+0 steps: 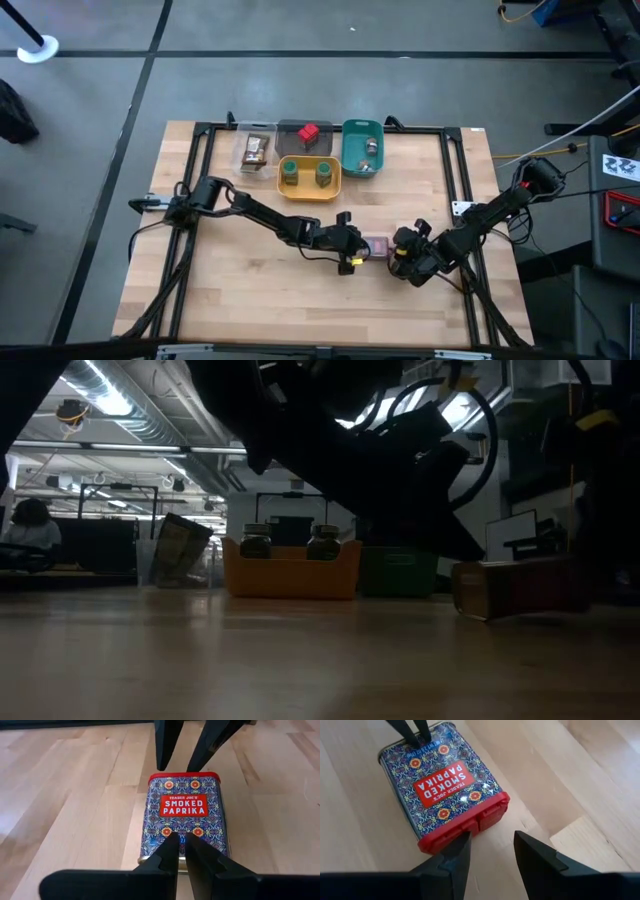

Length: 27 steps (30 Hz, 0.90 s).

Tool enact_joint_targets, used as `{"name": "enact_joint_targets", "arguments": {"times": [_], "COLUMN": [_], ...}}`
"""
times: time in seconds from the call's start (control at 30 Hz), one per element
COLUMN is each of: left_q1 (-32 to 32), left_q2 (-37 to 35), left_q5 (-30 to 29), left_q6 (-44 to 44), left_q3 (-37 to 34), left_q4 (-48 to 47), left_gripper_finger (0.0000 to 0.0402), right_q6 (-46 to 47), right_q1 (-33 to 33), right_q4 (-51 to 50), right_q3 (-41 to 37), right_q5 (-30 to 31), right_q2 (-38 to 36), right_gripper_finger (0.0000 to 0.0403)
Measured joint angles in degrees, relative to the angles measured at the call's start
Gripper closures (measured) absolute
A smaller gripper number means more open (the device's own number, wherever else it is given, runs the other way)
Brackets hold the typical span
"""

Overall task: Sort spices by type
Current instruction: Put the red can into the black transparent bin

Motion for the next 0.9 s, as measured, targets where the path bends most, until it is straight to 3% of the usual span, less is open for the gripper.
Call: {"name": "enact_joint_targets", "arguments": {"times": [0.5, 0.73, 0.9], "left_q1": [0.0, -0.1, -0.3], "left_q2": [0.1, 0.0, 0.2], "left_q5": [0.0, 0.1, 0.4], "left_q6": [-0.4, -1.5, -1.9], "left_q3": [-0.1, -0.1, -0.1], "left_q4": [-0.8, -1.1, -0.8], "left_gripper_finger": [0.0377, 0.0377, 0.0377], "right_q6": [-2.5, -5.6, -8.4], "right_q1": [0.0, 0.0, -0.1], "right_q4": [2.4, 6.5, 10.5], "right_q3": [0.0, 0.0, 0.2], "right_q5": [4.9, 5.0, 8.5], "right_q2": [0.0, 0.0, 0.0], "right_gripper_finger": [0.0249, 0.0249, 0.0249]}}
